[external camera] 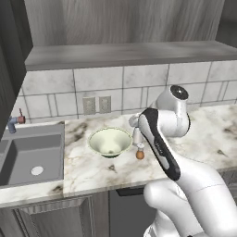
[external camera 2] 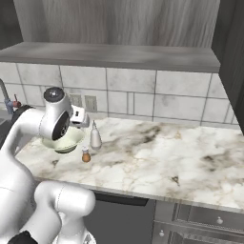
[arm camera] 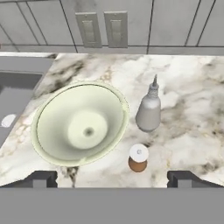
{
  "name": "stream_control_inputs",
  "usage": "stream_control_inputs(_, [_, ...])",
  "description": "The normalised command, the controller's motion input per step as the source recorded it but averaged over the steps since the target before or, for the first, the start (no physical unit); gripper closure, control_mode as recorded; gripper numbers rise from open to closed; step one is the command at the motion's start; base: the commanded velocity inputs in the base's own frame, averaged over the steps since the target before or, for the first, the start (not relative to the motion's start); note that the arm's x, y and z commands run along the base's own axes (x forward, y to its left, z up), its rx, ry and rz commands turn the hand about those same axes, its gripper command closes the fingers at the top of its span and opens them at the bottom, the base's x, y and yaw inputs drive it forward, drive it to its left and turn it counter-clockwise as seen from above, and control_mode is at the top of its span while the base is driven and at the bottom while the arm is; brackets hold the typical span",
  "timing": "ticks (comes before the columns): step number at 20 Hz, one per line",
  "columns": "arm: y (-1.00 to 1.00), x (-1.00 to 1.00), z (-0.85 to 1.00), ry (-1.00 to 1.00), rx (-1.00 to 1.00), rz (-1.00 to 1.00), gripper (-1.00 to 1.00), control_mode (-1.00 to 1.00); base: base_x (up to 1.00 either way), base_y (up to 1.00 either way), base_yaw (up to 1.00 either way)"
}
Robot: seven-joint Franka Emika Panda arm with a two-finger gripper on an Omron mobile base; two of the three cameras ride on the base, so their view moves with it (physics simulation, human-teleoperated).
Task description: Retrieve the bottle and the shaker from the cabinet and place them next to the mixing bowl on the counter. Then add garlic from the fridge to the mixing bowl.
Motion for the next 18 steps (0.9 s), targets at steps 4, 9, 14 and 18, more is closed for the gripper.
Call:
stream_control_inputs(4, [-0.03,-0.54,0.32,-0.02,-0.08,-0.13,-1.0,-1.0,0.0,0.0,0.0])
stream_control_inputs(9, [-0.11,-0.55,0.21,-0.08,-0.01,-0.02,-1.0,-1.0,0.0,0.0,0.0])
stream_control_inputs(14, [0.0,-0.64,0.45,-0.14,0.0,0.0,-1.0,-1.0,0.0,0.0,0.0])
stream_control_inputs(18, [0.0,-0.48,0.69,-0.08,0.0,-0.05,-1.0,-1.0,0.0,0.0,0.0])
